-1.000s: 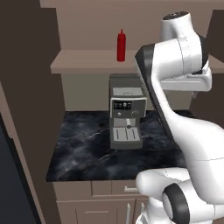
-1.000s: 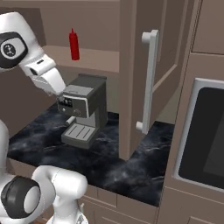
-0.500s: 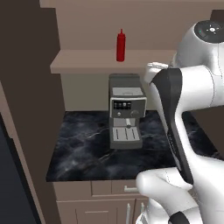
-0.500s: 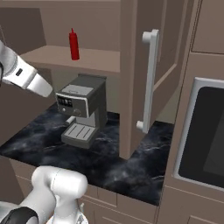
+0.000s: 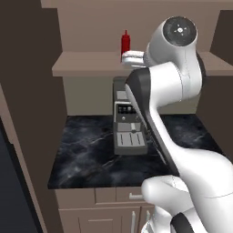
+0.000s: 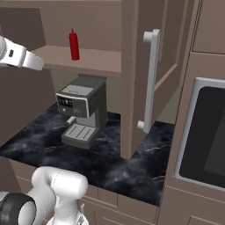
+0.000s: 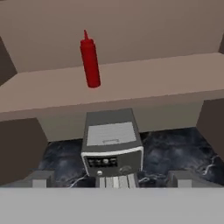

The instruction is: Move the ketchup and shaker from the cabinet to the dining counter.

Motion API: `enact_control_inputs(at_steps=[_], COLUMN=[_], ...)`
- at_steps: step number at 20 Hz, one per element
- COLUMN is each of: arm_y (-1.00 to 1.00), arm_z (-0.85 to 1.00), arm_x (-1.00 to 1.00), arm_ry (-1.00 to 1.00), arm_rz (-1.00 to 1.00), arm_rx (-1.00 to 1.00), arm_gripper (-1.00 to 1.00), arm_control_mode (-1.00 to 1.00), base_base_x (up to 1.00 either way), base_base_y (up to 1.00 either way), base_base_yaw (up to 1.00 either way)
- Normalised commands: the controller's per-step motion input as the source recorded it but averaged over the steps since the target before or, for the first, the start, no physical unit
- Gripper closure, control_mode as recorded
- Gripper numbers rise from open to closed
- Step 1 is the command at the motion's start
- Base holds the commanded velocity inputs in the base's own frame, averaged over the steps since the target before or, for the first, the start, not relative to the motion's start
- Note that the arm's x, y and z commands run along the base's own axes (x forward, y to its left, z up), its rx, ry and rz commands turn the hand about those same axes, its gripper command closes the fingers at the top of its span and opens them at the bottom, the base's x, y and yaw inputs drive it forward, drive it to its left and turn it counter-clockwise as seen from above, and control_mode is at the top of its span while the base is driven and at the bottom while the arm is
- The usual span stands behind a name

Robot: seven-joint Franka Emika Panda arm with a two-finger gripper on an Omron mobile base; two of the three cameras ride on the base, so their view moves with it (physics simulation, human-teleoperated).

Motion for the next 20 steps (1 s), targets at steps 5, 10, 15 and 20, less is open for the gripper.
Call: enact_control_inputs(at_steps=[5, 10, 15, 20], arm_y=[0.15, 0.0, -0.07, -0.07], arm_z=[0.39, 0.01, -0.09, 0.0], arm_x=[0.77, 0.64, 0.45, 0.69], arm_ry=[-0.01, -0.12, -0.27, -0.11], arm_rz=[0.04, 0.02, 0.02, 0.0], arm_rx=[-0.18, -0.1, 0.0, 0.0], arm_gripper=[-1.0, -1.0, -1.0, -1.0], arm_control_mode=[-1.0, -1.0, -1.0, -1.0], base_base_x=[0.0, 0.0, 0.0, 0.0], base_base_y=[0.0, 0.0, 0.0, 0.0], base_base_yaw=[0.0, 0.0, 0.0, 0.0])
